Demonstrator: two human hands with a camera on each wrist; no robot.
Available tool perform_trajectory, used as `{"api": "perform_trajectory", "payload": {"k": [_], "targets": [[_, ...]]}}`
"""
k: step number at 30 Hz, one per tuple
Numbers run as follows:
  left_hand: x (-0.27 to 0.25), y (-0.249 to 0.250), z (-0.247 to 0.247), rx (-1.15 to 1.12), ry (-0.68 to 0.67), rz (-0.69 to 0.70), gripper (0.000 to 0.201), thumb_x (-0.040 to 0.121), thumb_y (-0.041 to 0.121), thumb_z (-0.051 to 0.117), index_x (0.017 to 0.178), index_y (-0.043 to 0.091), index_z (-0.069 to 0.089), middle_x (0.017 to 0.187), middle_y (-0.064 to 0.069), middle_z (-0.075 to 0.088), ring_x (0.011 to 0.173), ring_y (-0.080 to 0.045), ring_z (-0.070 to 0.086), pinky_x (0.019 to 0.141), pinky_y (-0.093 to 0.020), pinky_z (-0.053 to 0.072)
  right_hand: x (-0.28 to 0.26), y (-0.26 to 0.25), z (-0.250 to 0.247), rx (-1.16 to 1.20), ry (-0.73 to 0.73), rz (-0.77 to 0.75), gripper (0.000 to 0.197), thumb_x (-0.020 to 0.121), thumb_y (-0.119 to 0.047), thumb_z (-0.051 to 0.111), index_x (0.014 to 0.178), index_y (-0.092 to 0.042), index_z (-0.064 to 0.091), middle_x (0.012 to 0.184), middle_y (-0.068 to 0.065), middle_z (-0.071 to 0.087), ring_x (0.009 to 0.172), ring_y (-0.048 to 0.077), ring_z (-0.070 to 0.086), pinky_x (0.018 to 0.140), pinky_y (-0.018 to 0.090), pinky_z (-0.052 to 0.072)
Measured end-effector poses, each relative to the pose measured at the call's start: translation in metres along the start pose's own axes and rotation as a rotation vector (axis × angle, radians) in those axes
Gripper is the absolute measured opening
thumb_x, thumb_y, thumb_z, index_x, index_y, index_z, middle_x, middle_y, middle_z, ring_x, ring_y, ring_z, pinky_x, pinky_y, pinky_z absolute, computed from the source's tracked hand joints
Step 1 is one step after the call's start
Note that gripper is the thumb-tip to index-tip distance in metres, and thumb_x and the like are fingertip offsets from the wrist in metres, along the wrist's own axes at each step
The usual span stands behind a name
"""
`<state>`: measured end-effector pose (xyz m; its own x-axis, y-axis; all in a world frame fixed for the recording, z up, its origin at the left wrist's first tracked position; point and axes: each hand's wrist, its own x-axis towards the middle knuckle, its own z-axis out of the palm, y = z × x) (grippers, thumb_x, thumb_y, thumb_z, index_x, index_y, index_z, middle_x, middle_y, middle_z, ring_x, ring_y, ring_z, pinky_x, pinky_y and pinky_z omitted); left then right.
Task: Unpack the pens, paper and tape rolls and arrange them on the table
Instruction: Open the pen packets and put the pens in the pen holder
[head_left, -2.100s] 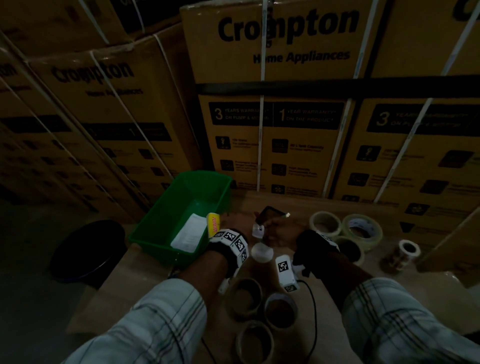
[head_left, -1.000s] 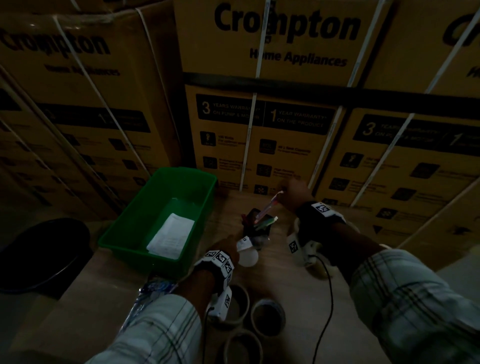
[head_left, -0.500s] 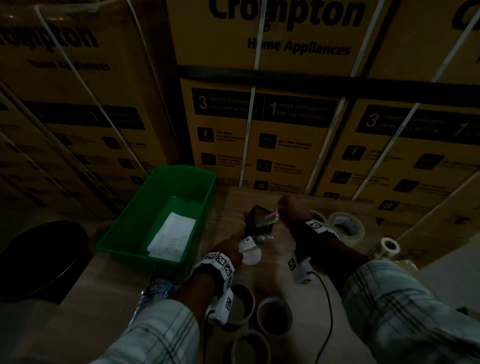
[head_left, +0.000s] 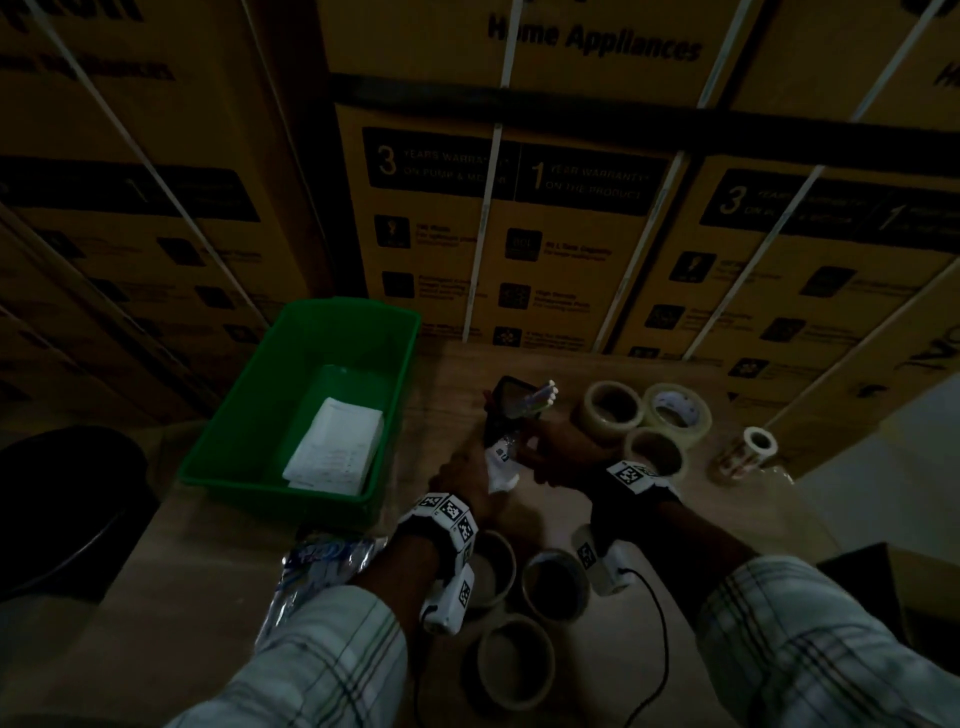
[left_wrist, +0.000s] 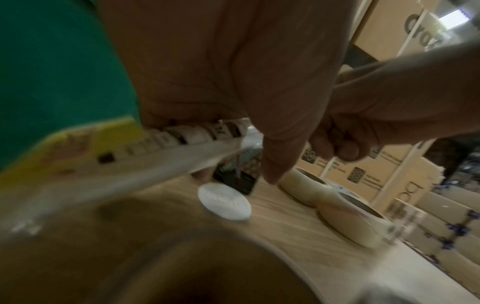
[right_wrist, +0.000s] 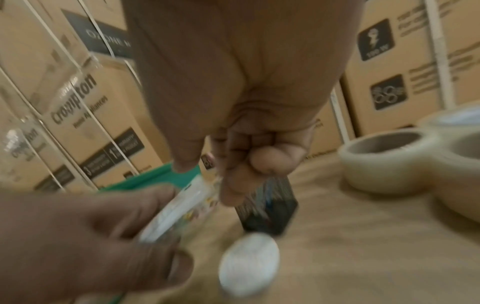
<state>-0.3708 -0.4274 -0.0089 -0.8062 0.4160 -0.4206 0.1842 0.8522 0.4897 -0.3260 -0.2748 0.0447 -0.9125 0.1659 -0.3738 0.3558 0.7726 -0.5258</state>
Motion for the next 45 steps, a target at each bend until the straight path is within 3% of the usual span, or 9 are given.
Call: {"api": "perform_trajectory", "payload": {"k": [4,10,13,16,19,24,35,39,45], "targets": [[-0.007,0.003,0.015,0.065,0.057,0.045,0.087,0.074,0.046,0.071,0.142,0.017,0.025,0.139,-0.013,0.042,0.124,-0.036,0.047,0.1,-0.046,0.041,-0.016,0.013,0.009,-0.048,0.116,-0.012,0.035,0.092,-0.039,0.056,0.115,-0.014,0.05,0.071,-0.005,0.057,0.056,0.012,0.053,0.047,0.017,0.041],[-0.031,0.018,0.024,0.215,0.116,0.091,0.085,0.077,0.044,0.069,0.143,0.016,0.023,0.141,-0.015,0.037,0.126,-0.037,0.042,0.103,-0.047,0.038,-0.031,0.036,0.01,0.0,0.282,0.065,0.089,0.081,-0.057,0.055,0.147,-0.007,0.022,0.125,0.022,0.059,0.109,0.035,0.061,0.089,0.039,0.047],[-0.046,0.028,0.031,0.235,0.15,0.08,0.086,0.079,0.045,0.066,0.146,0.017,0.02,0.141,-0.016,0.037,0.127,-0.036,0.041,0.104,-0.046,0.036,-0.046,0.043,0.001,0.054,0.28,0.053,0.073,0.086,-0.039,0.064,0.142,-0.004,0.032,0.111,0.017,0.066,0.102,0.03,0.063,0.081,0.032,0.045],[-0.064,0.045,0.042,0.228,0.166,0.055,0.085,0.08,0.043,0.065,0.147,0.018,0.019,0.14,-0.017,0.037,0.126,-0.036,0.041,0.105,-0.046,0.035,-0.065,0.055,-0.009,0.077,0.232,-0.038,0.022,0.087,-0.033,0.063,0.099,-0.014,0.06,0.085,0.005,0.065,0.084,0.025,0.062,0.071,0.032,0.045],[-0.084,0.064,0.057,0.217,0.186,0.054,0.082,0.079,0.043,0.066,0.144,0.018,0.023,0.135,-0.016,0.041,0.122,-0.037,0.045,0.101,-0.046,0.04,-0.09,0.075,-0.011,0.093,0.186,-0.2,0.02,0.087,-0.025,0.06,0.07,-0.016,0.058,0.067,0.001,0.057,0.07,0.027,0.06,0.066,0.039,0.049],[-0.119,0.089,0.088,0.231,0.145,0.1,0.081,0.077,0.043,0.066,0.142,0.014,0.025,0.134,-0.015,0.042,0.12,-0.035,0.045,0.102,-0.044,0.038,-0.134,0.109,0.001,0.305,0.093,-0.295,0.02,0.092,-0.005,0.052,0.086,-0.011,0.071,0.099,0.011,0.071,0.09,0.017,0.062,0.074,0.022,0.048],[-0.166,0.12,0.129,0.413,0.215,0.121,0.089,0.08,0.056,0.062,0.149,0.02,0.018,0.143,-0.013,0.032,0.13,-0.032,0.035,0.11,-0.044,0.025,-0.183,0.163,0.009,0.363,0.13,-0.155,0.05,0.086,-0.005,0.058,0.123,-0.034,0.041,0.074,0.005,0.055,0.062,0.01,0.052,0.052,0.009,0.04],[-0.171,0.13,0.128,0.466,0.324,0.116,0.075,0.083,0.04,0.061,0.146,0.023,0.024,0.146,-0.011,0.028,0.134,-0.034,0.028,0.114,-0.049,0.02,-0.179,0.179,0.002,0.486,0.335,0.055,0.028,0.081,-0.01,0.058,0.102,-0.023,0.046,0.085,0.014,0.061,0.077,0.031,0.064,0.068,0.045,0.055],[-0.174,0.135,0.142,0.456,0.174,0.2,0.059,0.087,0.027,0.058,0.141,0.019,0.035,0.143,-0.012,0.036,0.133,-0.033,0.033,0.109,-0.045,0.029,-0.173,0.192,0.029,0.476,0.218,0.246,0.032,0.073,-0.022,0.067,0.093,-0.017,0.042,0.096,0.022,0.065,0.082,0.037,0.068,0.07,0.051,0.059]]}}
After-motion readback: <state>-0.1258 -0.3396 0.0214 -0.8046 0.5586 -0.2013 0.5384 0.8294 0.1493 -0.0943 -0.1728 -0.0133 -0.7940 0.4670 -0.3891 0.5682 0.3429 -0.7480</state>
